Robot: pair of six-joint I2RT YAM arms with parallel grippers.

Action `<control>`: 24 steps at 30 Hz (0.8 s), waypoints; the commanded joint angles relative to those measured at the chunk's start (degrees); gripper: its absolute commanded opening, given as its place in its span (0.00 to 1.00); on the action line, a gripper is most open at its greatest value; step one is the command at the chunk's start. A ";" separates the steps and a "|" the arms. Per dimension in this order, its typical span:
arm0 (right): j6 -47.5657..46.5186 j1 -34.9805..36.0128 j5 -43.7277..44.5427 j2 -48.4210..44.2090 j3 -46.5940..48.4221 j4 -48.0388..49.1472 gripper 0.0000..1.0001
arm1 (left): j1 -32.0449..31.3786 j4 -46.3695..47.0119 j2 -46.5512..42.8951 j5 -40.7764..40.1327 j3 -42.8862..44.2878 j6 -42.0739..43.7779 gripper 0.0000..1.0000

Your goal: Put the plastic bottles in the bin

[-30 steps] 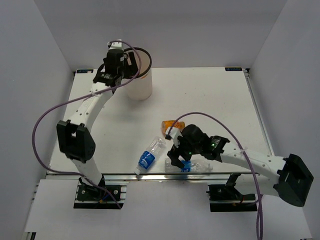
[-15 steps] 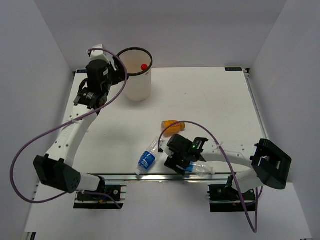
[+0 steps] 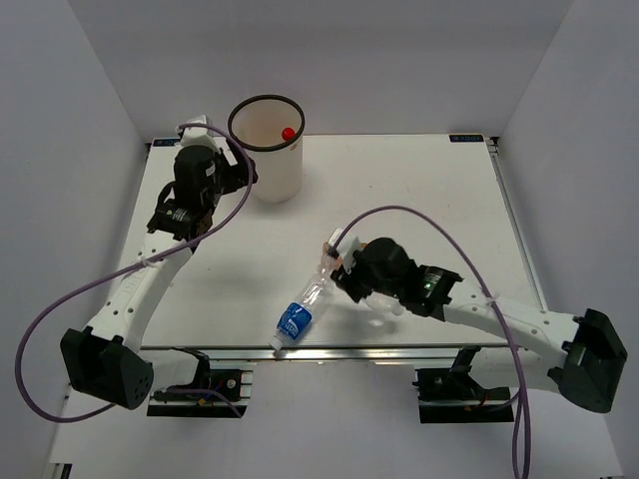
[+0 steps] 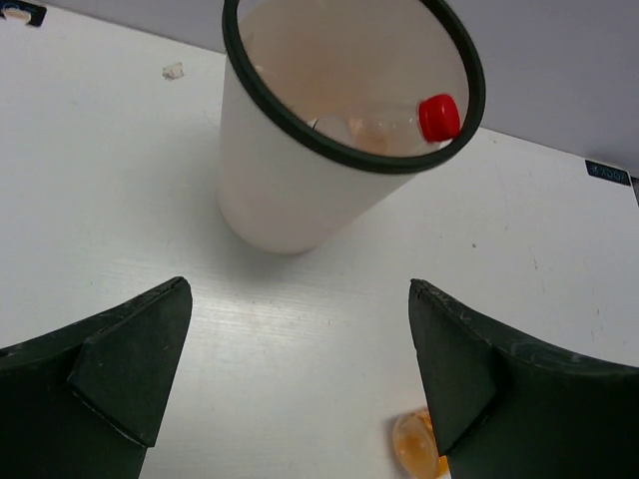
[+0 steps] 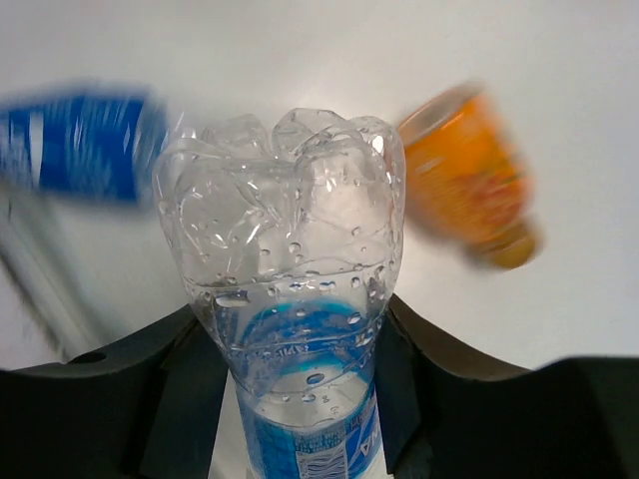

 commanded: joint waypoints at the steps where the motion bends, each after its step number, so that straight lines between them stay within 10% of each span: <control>1: -0.79 -3.88 4.96 -5.36 3.63 19.70 0.28 | -0.06 1.61 -5.61 -0.37 -3.87 -2.43 0.98; 10: 8.88 -20.24 -5.38 8.05 19.49 55.90 0.32 | -0.06 -3.92 -10.90 -16.11 -10.46 -10.43 0.98; 24: 26.98 -24.73 -14.28 59.47 80.15 69.03 0.34 | 0.12 -4.19 -9.67 -18.05 -17.94 -15.62 0.98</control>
